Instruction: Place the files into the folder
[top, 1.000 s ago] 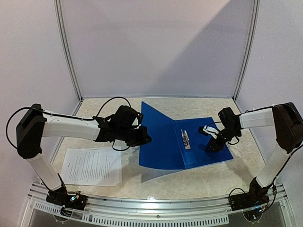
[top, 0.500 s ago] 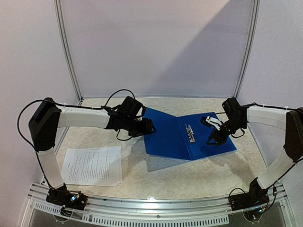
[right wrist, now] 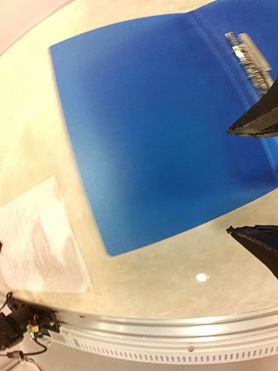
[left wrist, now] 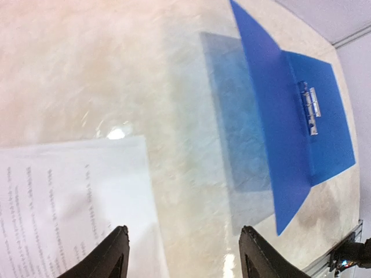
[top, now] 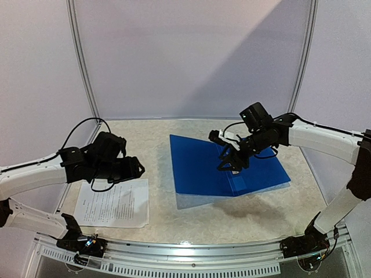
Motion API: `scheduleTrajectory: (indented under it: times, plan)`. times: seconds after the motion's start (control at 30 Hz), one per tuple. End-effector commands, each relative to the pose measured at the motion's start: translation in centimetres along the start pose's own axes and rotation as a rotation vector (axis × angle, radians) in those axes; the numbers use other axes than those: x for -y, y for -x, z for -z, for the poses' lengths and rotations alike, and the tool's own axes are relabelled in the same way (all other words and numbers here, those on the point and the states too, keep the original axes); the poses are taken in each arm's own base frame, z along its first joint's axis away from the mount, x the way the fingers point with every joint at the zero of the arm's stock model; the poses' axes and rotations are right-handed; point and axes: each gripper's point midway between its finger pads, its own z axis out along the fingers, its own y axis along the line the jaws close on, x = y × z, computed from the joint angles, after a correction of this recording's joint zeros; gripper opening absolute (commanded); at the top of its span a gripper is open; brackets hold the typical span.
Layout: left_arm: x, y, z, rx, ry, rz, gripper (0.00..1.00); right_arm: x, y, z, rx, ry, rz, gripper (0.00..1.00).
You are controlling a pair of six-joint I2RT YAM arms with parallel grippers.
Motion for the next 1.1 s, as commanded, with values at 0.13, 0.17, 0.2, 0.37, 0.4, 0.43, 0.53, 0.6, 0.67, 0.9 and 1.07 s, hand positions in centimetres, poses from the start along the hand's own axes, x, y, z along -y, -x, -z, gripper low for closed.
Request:
scheduleTrajectory:
  times: [0.13, 0.17, 0.2, 0.37, 0.4, 0.43, 0.53, 0.6, 0.67, 0.9, 1.07]
  plan:
    - [-6.7, -2.7, 2.5, 0.039, 0.141, 0.144, 0.74, -5.4, 6.8, -8.0, 0.018, 0.188, 0.035, 0.52]
    - [-7.1, -2.7, 2.4, 0.043, 0.147, 0.149, 0.74, -6.2, 7.4, -8.8, 0.031, 0.216, 0.016, 0.52]
    - [-7.5, -2.7, 2.3, 0.044, 0.164, 0.145, 0.75, -7.1, 7.3, -10.1, 0.027, 0.241, -0.018, 0.52]
    - [-9.0, -2.9, 1.4, 0.009, 0.223, 0.116, 0.77, -13.3, 6.4, -14.5, -0.038, 0.335, -0.048, 0.52]
    - [-9.2, -2.9, 1.2, 0.001, 0.222, 0.114, 0.77, -14.6, 5.9, -15.0, -0.054, 0.351, -0.029, 0.52]
    - [-9.6, -2.8, 0.9, -0.001, 0.223, 0.124, 0.77, -15.9, 5.4, -15.7, -0.073, 0.359, -0.001, 0.52]
    - [-10.6, -2.3, 0.3, 0.001, 0.215, 0.144, 0.77, -18.7, 3.6, -17.3, -0.115, 0.323, 0.184, 0.5]
    - [-11.2, -2.0, -0.1, 0.0, 0.199, 0.169, 0.77, -20.3, 2.3, -18.2, -0.15, 0.303, 0.362, 0.48]
    - [-11.5, -1.4, -0.4, 0.0, 0.175, 0.189, 0.76, -21.4, 0.9, -19.0, -0.196, 0.269, 0.546, 0.45]
    - [-10.7, 0.9, -0.1, 0.038, 0.141, 0.186, 0.75, -21.3, -0.4, -22.2, -0.243, 0.17, 0.815, 0.37]
    - [-9.8, 1.1, -0.2, 0.045, 0.091, 0.193, 0.74, -20.7, 0.1, -24.0, -0.218, 0.095, 0.845, 0.36]
